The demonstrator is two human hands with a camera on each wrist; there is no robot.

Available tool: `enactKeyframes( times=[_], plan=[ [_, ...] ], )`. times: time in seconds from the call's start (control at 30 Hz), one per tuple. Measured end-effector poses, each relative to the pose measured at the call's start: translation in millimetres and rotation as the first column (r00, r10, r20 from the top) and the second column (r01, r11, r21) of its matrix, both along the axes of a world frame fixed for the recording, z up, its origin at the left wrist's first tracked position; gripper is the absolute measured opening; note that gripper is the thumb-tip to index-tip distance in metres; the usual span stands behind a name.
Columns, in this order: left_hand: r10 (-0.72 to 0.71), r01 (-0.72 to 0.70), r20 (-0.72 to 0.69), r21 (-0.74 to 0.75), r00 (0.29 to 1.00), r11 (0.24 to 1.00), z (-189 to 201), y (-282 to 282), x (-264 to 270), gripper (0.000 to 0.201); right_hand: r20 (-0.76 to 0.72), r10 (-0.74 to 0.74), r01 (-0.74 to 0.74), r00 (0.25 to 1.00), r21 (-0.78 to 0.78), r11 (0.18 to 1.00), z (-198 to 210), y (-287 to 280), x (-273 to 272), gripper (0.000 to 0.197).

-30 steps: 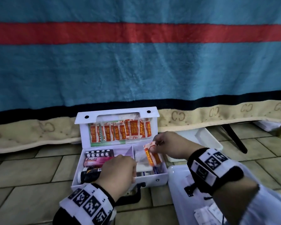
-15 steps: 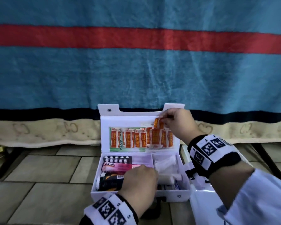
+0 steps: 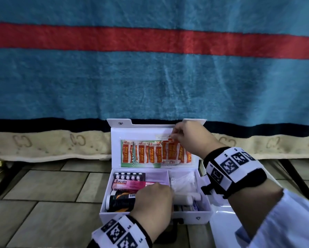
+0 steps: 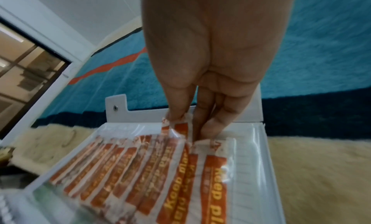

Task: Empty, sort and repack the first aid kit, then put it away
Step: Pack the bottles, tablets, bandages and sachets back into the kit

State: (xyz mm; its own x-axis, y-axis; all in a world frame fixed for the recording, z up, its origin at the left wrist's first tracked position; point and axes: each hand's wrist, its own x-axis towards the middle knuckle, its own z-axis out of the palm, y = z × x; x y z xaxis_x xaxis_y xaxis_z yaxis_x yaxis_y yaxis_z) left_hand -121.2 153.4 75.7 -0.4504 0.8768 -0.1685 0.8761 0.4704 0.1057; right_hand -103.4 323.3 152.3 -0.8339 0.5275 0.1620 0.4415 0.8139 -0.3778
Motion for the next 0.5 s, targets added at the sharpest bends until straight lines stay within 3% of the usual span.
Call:
enactKeyframes(
  times=[0.17, 0.33, 0.5],
  plan=[
    [0.002, -0.002, 0.011, 0.006, 1.000, 1.000, 0.5, 0.3, -0.5, 0.027, 0.076, -0.046, 0.043, 0.996, 0.039, 0.998, -8.3, -1.1, -2.5, 0.021],
    [-0.001, 0.001, 0.010, 0.004, 1.000, 1.000, 0.3, 1.2, -0.5, 0.025, 0.054, -0.029, 0.029, 0.998, -0.003, 1.000, -2.7, -5.4, 1.0, 0.028],
    [0.014, -0.014, 0.017, 0.000, 1.000, 1.000, -0.8, 1.8, -0.9, 0.022, 0.153, 0.010, -0.030, 0.988, 0.130, 0.991, -3.2, -11.0, 5.2, 0.029]
  ],
)
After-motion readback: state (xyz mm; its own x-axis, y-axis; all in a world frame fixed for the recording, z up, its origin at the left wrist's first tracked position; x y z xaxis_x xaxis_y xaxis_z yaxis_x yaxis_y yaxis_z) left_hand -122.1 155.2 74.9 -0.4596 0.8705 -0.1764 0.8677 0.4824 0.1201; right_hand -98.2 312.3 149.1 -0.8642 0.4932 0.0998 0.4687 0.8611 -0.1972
